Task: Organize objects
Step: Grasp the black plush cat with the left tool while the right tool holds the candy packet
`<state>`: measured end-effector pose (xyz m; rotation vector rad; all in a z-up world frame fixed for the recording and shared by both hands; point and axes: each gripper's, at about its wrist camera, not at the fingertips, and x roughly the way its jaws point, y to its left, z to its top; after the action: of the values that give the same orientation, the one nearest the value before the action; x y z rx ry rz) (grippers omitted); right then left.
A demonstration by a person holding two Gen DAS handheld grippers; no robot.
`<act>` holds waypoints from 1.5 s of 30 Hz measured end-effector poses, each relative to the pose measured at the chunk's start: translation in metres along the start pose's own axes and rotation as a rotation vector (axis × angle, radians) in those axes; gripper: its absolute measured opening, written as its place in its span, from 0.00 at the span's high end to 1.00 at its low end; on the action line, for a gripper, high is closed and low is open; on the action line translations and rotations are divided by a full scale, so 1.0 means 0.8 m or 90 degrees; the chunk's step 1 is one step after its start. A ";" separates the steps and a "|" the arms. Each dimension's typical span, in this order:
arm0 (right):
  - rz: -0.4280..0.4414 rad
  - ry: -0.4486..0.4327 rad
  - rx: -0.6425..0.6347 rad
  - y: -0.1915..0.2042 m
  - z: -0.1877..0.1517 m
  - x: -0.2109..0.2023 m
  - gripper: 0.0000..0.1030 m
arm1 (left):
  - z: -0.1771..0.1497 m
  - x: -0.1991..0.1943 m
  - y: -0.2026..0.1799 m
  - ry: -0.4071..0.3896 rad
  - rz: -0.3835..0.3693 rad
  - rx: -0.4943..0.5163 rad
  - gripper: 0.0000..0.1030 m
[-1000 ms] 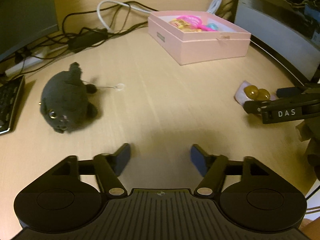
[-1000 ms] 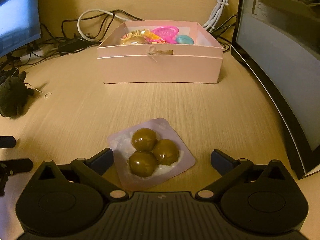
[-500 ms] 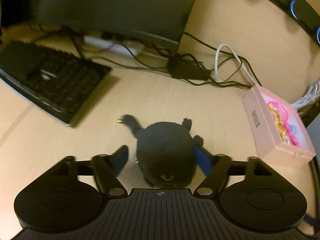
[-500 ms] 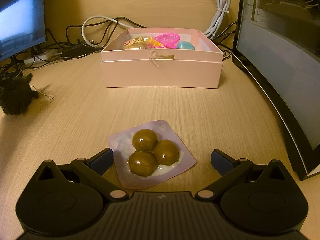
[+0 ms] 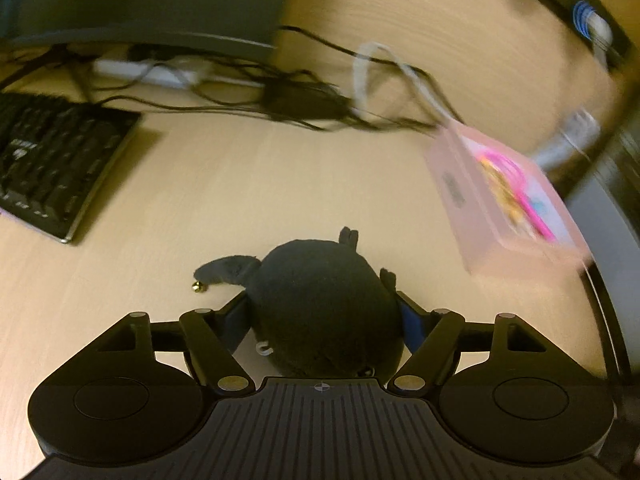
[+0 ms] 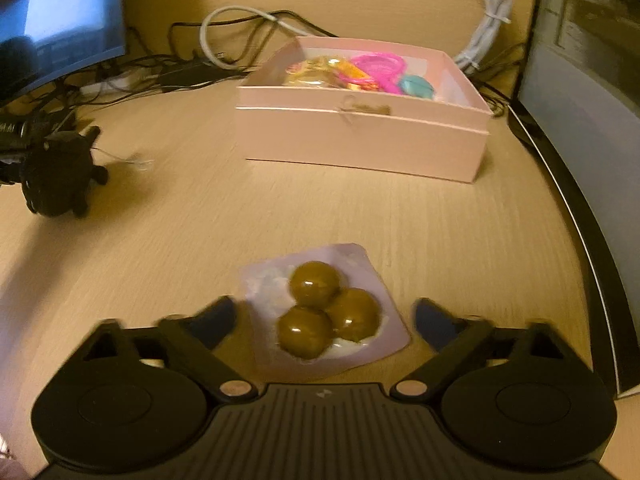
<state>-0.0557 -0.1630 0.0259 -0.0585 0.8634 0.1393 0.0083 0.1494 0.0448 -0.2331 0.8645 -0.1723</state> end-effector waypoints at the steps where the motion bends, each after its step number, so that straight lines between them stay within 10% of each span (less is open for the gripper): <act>1: 0.006 0.007 -0.008 0.003 0.003 -0.004 0.22 | -0.006 -0.005 -0.008 0.008 -0.015 0.022 0.24; 5: 0.019 0.000 -0.018 0.009 0.009 -0.027 0.23 | -0.024 -0.018 -0.036 0.037 -0.072 0.073 0.25; 14: -0.002 -0.056 0.033 -0.022 0.027 -0.082 0.67 | 0.044 -0.026 -0.126 -0.033 -0.201 0.141 0.25; 19: -0.013 -0.059 0.056 -0.039 0.013 -0.091 0.66 | 0.095 0.005 -0.181 -0.059 -0.238 0.163 0.25; 24: -0.040 -0.050 0.079 -0.056 -0.015 -0.099 0.31 | 0.145 0.060 -0.221 -0.059 -0.259 0.141 0.22; 30: -0.060 -0.044 0.068 -0.059 -0.031 -0.104 0.16 | 0.155 0.113 -0.241 -0.055 -0.177 0.155 0.25; 45: -0.007 0.026 0.028 -0.030 -0.006 -0.014 0.23 | 0.067 0.028 -0.135 -0.005 -0.185 0.070 0.25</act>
<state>-0.0627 -0.1880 0.0312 -0.0250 0.9062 0.1097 0.0574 0.0469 0.0913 -0.2558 0.8085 -0.4890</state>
